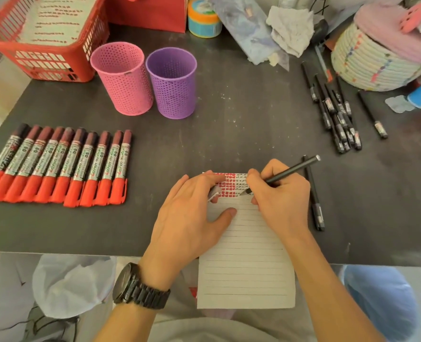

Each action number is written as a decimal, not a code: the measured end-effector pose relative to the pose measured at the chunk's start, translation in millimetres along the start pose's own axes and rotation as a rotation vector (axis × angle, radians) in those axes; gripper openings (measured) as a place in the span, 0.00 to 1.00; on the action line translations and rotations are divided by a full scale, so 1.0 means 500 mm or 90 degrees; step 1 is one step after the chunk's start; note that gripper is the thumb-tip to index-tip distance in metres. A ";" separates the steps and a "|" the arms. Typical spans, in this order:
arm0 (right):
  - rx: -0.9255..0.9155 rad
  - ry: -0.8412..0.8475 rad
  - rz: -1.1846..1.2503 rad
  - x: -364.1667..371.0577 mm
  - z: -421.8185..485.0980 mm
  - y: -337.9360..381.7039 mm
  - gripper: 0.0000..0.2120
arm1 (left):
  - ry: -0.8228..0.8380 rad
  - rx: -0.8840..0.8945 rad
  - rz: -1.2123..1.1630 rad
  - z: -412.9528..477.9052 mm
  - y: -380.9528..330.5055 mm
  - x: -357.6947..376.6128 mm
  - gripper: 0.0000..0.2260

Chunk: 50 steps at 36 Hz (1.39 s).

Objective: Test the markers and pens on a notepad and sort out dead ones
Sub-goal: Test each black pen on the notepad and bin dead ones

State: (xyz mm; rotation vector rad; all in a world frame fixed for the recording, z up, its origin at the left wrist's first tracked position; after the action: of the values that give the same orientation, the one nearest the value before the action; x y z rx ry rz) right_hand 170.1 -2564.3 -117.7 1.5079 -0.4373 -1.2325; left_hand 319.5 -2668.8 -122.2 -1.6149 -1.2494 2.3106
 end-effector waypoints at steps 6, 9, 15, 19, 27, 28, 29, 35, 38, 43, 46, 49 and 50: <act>-0.013 0.005 -0.012 0.002 0.000 0.001 0.15 | 0.000 -0.005 -0.007 -0.001 -0.002 -0.001 0.25; -0.021 0.007 -0.022 0.003 0.000 0.003 0.16 | 0.001 -0.008 -0.011 0.000 -0.003 -0.002 0.25; -0.011 0.012 -0.041 0.006 0.000 0.003 0.15 | 0.003 -0.010 -0.007 -0.001 -0.003 -0.003 0.25; -0.018 0.012 -0.046 0.005 0.000 0.007 0.14 | -0.004 -0.009 -0.003 -0.001 -0.004 -0.003 0.25; -0.019 0.010 -0.040 0.003 0.000 0.008 0.14 | -0.021 -0.005 0.006 -0.003 -0.006 -0.008 0.25; -0.022 0.009 -0.040 0.003 0.000 0.008 0.14 | -0.019 -0.006 0.004 -0.003 -0.006 -0.007 0.25; -0.024 0.009 -0.040 0.003 0.000 0.009 0.14 | -0.015 -0.006 0.001 -0.003 -0.005 -0.007 0.25; -0.019 0.010 -0.031 0.002 0.002 0.006 0.14 | 0.007 -0.008 -0.015 -0.002 -0.004 -0.003 0.25; -0.021 0.016 -0.030 0.004 0.001 0.006 0.13 | 0.009 -0.008 -0.012 -0.001 -0.003 -0.002 0.25; -0.014 0.023 -0.028 0.005 0.001 0.007 0.12 | 0.006 -0.012 -0.011 -0.001 -0.002 -0.002 0.25; -0.021 0.026 -0.029 0.005 0.001 0.009 0.12 | 0.006 -0.009 -0.013 -0.001 -0.002 -0.002 0.25; -0.022 0.022 -0.033 0.005 0.001 0.009 0.13 | 0.005 -0.004 -0.010 -0.001 -0.002 -0.002 0.25; -0.020 0.022 -0.034 0.005 0.001 0.008 0.14 | 0.003 -0.004 -0.009 -0.001 -0.002 -0.002 0.25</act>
State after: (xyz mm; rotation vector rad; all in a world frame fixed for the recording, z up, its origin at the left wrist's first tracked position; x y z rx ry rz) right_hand 171.9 -2568.0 -115.1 1.5200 -0.3550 -1.2471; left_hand 320.2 -2668.2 -120.8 -1.6076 -1.2637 2.2947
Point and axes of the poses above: each hand's wrist, its own z-axis towards the middle knuckle, its own x-axis out of the palm, y = z × x, the point moved 9 cm from there along z, towards the middle knuckle, and after that the axes turned 5 degrees about -z, right-handed, at the moved point
